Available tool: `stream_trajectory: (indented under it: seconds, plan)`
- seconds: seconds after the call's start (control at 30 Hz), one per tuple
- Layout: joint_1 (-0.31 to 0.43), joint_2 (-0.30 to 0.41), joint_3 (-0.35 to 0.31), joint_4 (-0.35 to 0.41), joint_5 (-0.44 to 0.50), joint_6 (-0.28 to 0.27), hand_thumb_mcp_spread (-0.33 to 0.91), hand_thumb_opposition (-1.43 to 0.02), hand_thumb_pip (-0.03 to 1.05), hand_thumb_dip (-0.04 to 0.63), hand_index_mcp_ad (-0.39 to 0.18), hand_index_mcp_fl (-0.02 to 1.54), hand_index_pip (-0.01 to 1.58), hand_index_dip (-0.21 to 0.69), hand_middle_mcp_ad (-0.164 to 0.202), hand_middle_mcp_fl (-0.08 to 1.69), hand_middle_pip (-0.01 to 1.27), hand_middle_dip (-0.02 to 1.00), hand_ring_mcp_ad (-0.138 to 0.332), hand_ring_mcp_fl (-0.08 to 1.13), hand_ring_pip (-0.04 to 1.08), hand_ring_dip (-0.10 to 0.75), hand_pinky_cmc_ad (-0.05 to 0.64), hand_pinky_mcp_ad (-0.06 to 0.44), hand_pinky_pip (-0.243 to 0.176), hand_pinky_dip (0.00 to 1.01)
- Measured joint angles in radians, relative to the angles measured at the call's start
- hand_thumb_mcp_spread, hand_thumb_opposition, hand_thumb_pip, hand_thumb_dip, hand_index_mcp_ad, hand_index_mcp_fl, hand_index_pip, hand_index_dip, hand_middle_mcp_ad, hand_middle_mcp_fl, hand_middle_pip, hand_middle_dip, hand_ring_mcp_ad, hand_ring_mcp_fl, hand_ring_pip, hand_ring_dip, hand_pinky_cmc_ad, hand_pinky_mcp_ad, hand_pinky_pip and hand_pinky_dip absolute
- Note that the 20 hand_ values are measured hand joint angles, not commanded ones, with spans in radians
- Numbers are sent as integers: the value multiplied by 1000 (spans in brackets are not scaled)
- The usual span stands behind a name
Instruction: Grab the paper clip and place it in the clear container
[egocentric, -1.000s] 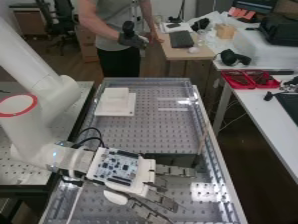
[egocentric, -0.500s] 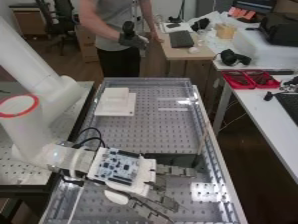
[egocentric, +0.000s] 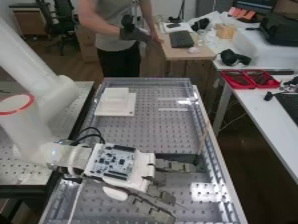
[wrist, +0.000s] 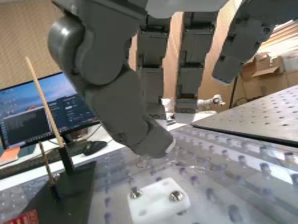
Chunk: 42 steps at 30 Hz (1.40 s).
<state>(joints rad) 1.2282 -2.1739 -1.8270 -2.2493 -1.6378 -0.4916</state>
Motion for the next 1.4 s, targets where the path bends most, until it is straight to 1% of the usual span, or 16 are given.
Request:
stream_trajectory:
  seconds: [0.03,0.07,0.1,0.17,0.23,0.3,0.33,0.5,0.57,0.6,0.67,0.8,0.93,1.03,1.13,1.4]
  plan:
    - [1,5,-3,6,-1,2,731,-1094,716,346,-209,431,131,-164,-126,805,894,733,38,595,202,511,445,264,51,190]
    - [3,14,-7,13,-2,6,733,-1094,716,346,-213,436,134,-162,-120,812,894,731,38,607,183,511,445,264,51,190]
    - [5,21,-11,20,-4,9,730,-1100,716,346,-213,436,133,-175,-119,826,878,731,40,616,188,511,443,264,51,190]
    - [13,49,-28,50,-10,20,728,-1096,716,346,-213,436,129,-182,-101,822,881,731,42,618,188,511,461,265,54,190]
    - [23,72,-43,76,-16,27,728,-1112,716,346,-209,438,134,-182,-101,845,862,731,38,614,188,511,457,265,56,190]
    - [39,104,-63,107,-31,34,728,-1112,716,346,-209,447,148,-182,-93,845,862,731,37,614,187,511,461,265,54,190]
    - [45,114,-69,115,-38,36,728,-1114,716,346,-213,447,148,-182,-93,845,862,731,37,614,187,511,461,265,61,190]
    - [96,183,-106,163,-99,49,728,-1129,716,346,-213,457,148,-182,-87,843,866,731,42,620,188,511,457,265,66,195]
    - [115,203,-116,175,-121,55,728,-1129,716,346,-209,457,148,-182,-87,845,866,731,37,620,188,511,461,265,66,195]
    - [125,212,-122,181,-133,59,728,-1126,716,346,-209,456,148,-182,-75,845,866,731,37,620,188,515,461,265,66,195]
    - [143,226,-129,191,-150,68,733,-1140,719,346,-213,459,148,-182,-70,846,866,731,42,613,180,515,461,265,66,195]
    - [187,245,-140,204,-185,89,733,-1140,719,346,-213,461,143,-182,-70,846,866,731,42,618,168,511,461,265,66,195]
    - [226,248,-141,207,-207,105,733,-1140,716,346,-209,471,131,-182,-70,850,862,731,42,618,168,515,461,265,66,195]
    - [254,236,-134,205,-217,114,733,-1140,716,346,-209,471,131,-182,-70,850,866,731,42,618,168,515,461,265,66,195]
    - [282,207,-117,204,-222,125,733,-1140,716,346,-209,471,133,-182,-73,850,866,731,38,618,169,515,461,265,66,195]
    - [352,118,-53,200,-224,144,730,-1145,719,346,-211,471,133,-182,-58,853,866,731,37,618,169,518,457,265,66,195]
